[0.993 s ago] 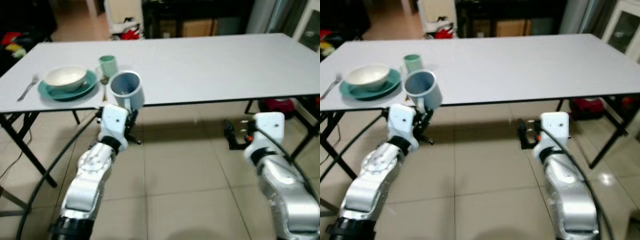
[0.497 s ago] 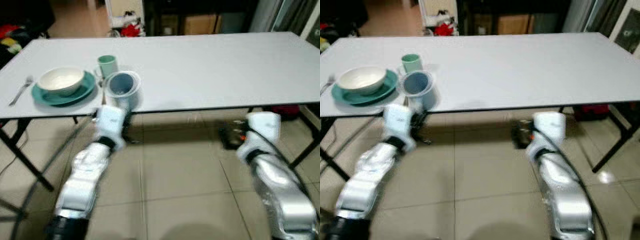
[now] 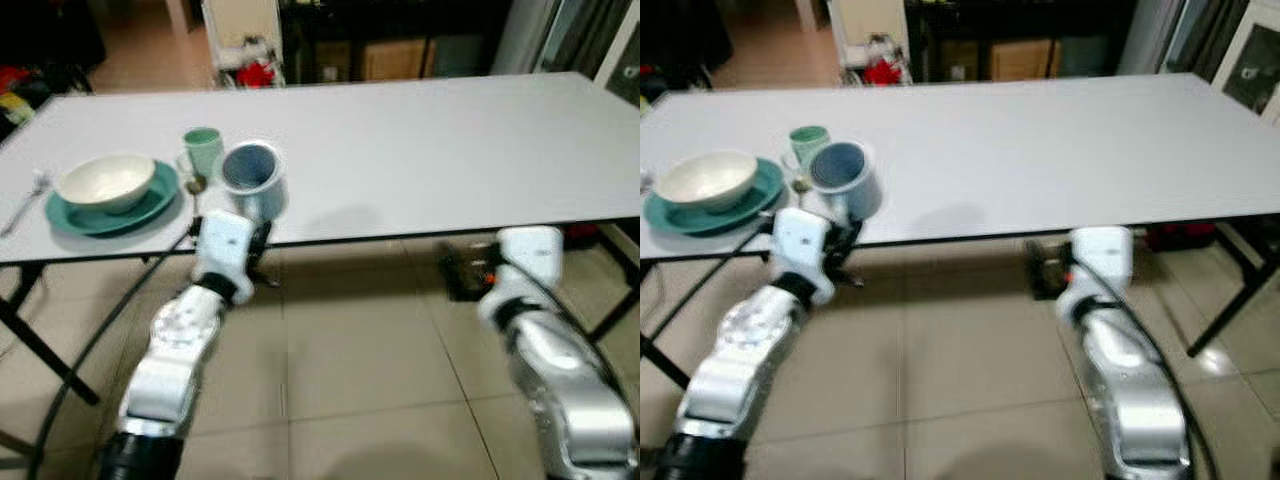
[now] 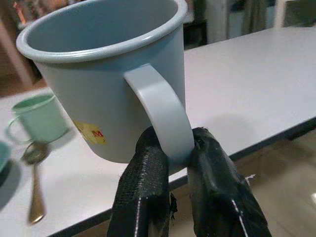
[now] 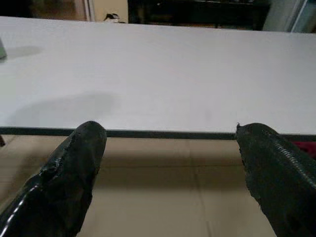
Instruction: Setting the table
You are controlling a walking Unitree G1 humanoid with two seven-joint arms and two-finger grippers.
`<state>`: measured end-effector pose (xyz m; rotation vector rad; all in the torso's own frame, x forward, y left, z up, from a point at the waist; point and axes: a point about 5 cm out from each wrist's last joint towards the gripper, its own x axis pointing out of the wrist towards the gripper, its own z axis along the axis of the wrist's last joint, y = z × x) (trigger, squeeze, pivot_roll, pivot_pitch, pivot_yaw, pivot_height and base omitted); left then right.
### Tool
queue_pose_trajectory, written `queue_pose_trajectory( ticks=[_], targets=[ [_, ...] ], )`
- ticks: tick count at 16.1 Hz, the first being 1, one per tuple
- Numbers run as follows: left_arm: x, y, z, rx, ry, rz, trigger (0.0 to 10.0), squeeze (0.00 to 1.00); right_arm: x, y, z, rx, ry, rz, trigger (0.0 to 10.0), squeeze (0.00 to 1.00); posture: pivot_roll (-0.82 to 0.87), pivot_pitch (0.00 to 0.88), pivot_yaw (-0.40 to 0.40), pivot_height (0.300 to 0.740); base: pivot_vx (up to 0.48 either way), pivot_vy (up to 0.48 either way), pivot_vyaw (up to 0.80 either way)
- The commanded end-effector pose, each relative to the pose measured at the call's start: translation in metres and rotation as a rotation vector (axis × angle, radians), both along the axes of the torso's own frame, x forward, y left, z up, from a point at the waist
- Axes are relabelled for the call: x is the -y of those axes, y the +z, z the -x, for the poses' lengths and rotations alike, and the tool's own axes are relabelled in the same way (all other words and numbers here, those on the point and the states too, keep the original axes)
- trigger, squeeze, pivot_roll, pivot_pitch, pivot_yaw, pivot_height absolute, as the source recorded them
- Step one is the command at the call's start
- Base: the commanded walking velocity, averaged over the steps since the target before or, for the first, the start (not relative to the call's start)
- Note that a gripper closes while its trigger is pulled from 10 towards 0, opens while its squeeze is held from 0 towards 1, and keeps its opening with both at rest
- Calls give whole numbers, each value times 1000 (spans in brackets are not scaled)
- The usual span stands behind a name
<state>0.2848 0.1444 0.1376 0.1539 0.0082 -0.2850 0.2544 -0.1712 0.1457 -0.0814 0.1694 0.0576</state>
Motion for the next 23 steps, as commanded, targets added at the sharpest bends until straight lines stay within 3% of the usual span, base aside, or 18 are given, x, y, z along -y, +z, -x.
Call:
queue_pose_trajectory(
  ticks=[1, 8, 12, 20, 23],
  targets=[
    [3, 6, -2, 23, -8, 0, 10000, 0, 7, 4, 0, 16, -23, 13, 10000, 0, 38, 0, 35, 740, 334, 0, 0],
    [4, 6, -3, 26, -12, 0, 10000, 0, 6, 4, -1, 15, -20, 12, 10000, 0, 36, 0, 38, 740, 330, 0, 0],
    [5, 6, -3, 25, -20, -1, 10000, 0, 6, 4, 0, 17, -17, 25, 10000, 0, 34, 0, 41, 740, 331, 0, -736],
    [8, 6, -4, 22, -33, -5, 10000, 0, 5, 2, 3, 6, -12, 22, 10000, 0, 26, 0, 51, 740, 331, 0, 0],
    [9, 6, -4, 19, -42, -10, 10000, 0, 4, -1, 4, -14, -11, 7, 10000, 0, 26, 0, 56, 740, 330, 0, -800]
  ],
)
